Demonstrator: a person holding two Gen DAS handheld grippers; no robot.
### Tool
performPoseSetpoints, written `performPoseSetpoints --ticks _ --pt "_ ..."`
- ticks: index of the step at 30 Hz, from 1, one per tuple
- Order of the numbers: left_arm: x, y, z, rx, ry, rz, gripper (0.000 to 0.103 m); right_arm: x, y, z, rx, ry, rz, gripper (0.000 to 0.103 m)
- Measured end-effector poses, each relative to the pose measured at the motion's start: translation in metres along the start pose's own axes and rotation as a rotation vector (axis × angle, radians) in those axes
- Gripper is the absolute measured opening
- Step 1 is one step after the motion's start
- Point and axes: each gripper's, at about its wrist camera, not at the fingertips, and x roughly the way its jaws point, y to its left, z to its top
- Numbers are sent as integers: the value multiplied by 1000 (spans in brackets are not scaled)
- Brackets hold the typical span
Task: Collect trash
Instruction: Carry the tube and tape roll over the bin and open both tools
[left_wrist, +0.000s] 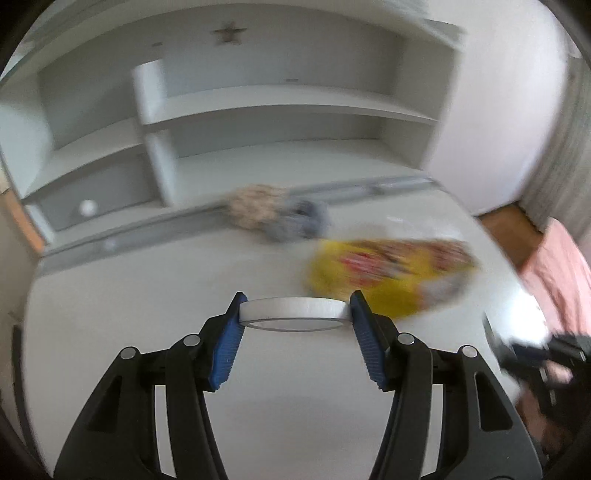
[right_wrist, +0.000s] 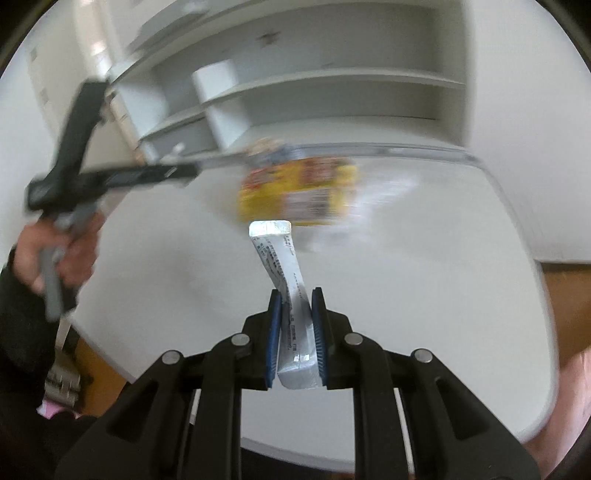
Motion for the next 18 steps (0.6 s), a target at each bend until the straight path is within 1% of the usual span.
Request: performPoseSetpoints --ticks 3,4,5,8,10,11,14,15,18 --pt "0 -61 -15 74 11 -97 56 -31 -44 -20 93 -41 -81 17" --pt "-1 -76 -19 90 13 -122 56 -39 -56 -25 116 -49 -101 17" --pt "0 -102 -23 120 16 -163 56 -50 -73 -35 151 -60 -134 17" --pt "1 -159 -35 196 17 -250 56 -80 -120 -66 246 -75 -217 17" --pt "5 -206 -43 270 16 -334 56 -99 -154 -94 317 -72 -279 17" --pt "7 -222 -47 296 21 -357 56 -104 -167 -103 342 -70 -297 17" --pt "19 -281 -59 375 49 -464 56 -120 -210 -145 435 -52 -359 17" --pt "26 -307 -66 408 61 -508 56 -123 -222 -157 463 -47 -372 17" --pt "43 -356 -84 476 100 -548 56 -130 -255 -203 555 -21 -404 17"
